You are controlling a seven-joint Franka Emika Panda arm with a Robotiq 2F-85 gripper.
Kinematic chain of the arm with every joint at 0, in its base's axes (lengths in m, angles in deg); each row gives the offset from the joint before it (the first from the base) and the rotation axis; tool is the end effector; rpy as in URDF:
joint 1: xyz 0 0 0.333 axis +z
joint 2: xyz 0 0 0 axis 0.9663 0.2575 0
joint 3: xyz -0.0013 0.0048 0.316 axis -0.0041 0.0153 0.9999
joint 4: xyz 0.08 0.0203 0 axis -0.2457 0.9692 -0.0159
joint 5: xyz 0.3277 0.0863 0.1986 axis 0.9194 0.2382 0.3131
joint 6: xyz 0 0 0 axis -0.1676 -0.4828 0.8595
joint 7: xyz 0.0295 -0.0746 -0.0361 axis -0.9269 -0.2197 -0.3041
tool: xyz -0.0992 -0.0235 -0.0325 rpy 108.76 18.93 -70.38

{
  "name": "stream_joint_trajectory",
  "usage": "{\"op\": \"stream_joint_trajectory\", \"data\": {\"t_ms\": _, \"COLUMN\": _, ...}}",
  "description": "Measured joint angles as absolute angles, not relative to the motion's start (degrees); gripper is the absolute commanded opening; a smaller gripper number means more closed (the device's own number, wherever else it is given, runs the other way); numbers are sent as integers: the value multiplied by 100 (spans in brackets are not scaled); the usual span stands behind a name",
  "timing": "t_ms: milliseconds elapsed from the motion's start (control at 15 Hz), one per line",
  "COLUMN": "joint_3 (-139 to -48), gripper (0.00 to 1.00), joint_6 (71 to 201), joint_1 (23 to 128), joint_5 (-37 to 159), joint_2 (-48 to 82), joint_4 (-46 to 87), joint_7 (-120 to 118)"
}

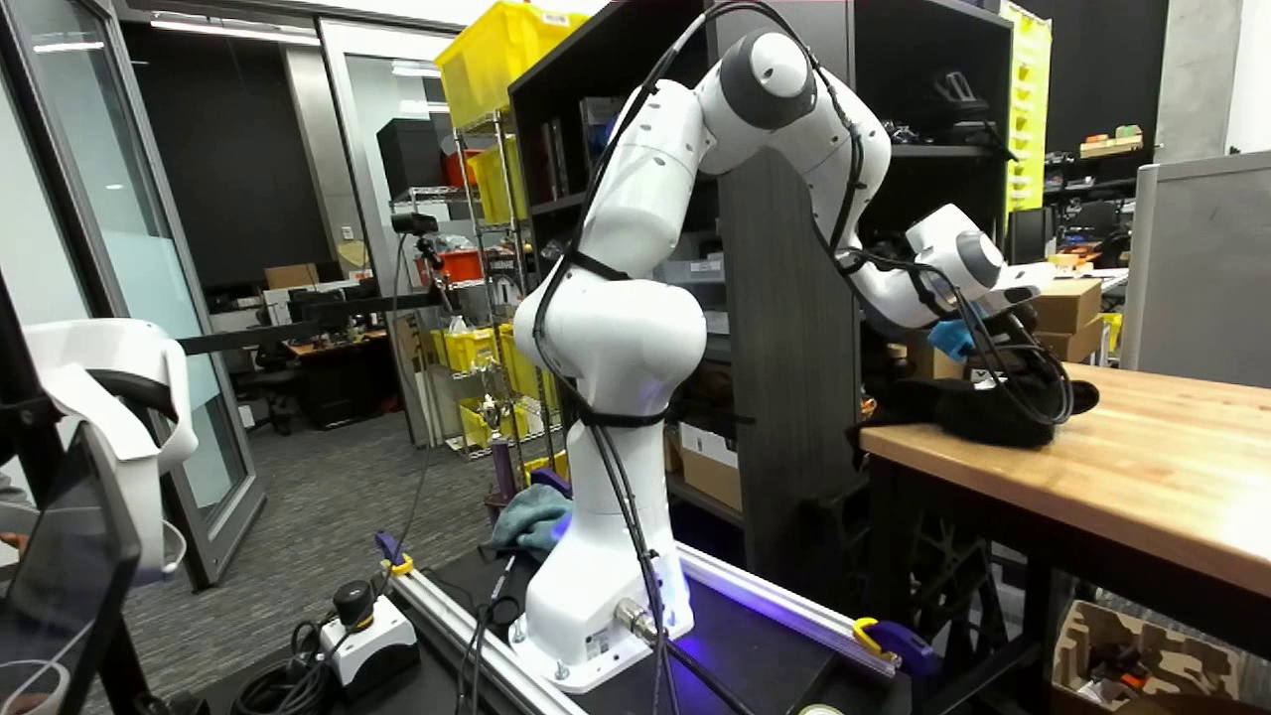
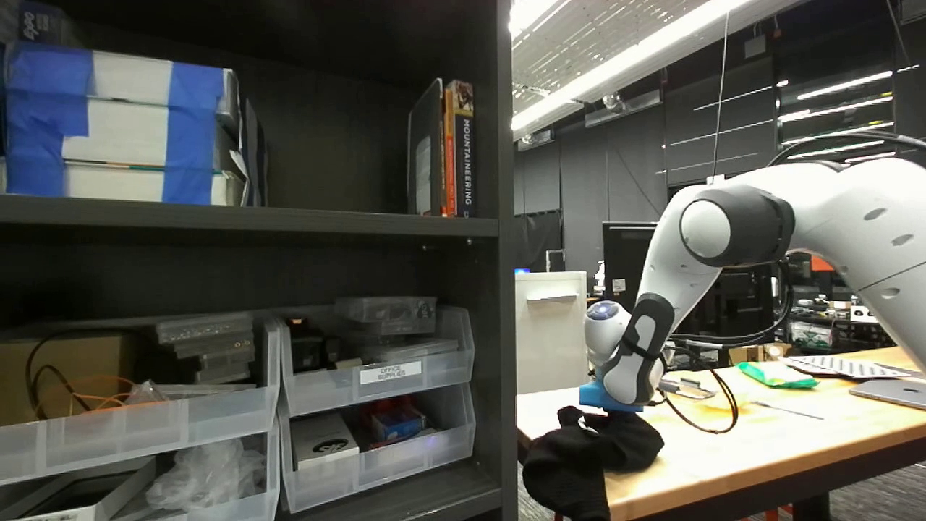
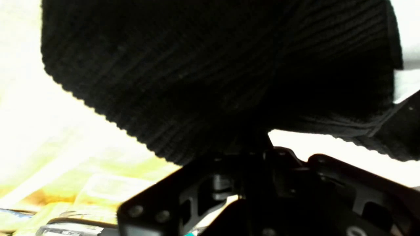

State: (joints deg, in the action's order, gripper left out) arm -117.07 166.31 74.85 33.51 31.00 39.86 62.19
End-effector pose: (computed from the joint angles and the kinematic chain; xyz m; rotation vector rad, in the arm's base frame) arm 0.5999 -0.2588 0.2746 2.3591 -1.4032 0.7570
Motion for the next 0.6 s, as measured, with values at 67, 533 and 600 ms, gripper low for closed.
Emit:
{"op": "stream_joint_trajectory", "data": {"t_ms": 67, "joint_3": -11875, "gripper": 1, "joint_6": 16626, "joint_1": 7610, "joint_5": 3390, "joint_2": 3158, "joint_4": 3977, "joint_7": 6320}}
{"op": "stream_joint_trajectory", "data": {"t_ms": 533, "joint_3": -12838, "gripper": 1, "joint_6": 16571, "joint_1": 8381, "joint_5": 3530, "joint_2": 3574, "joint_4": 3936, "joint_7": 7104}}
{"op": "stream_joint_trajectory", "data": {"t_ms": 600, "joint_3": -13015, "gripper": 1, "joint_6": 16543, "joint_1": 8528, "joint_5": 3530, "joint_2": 3653, "joint_4": 3914, "joint_7": 7222}}
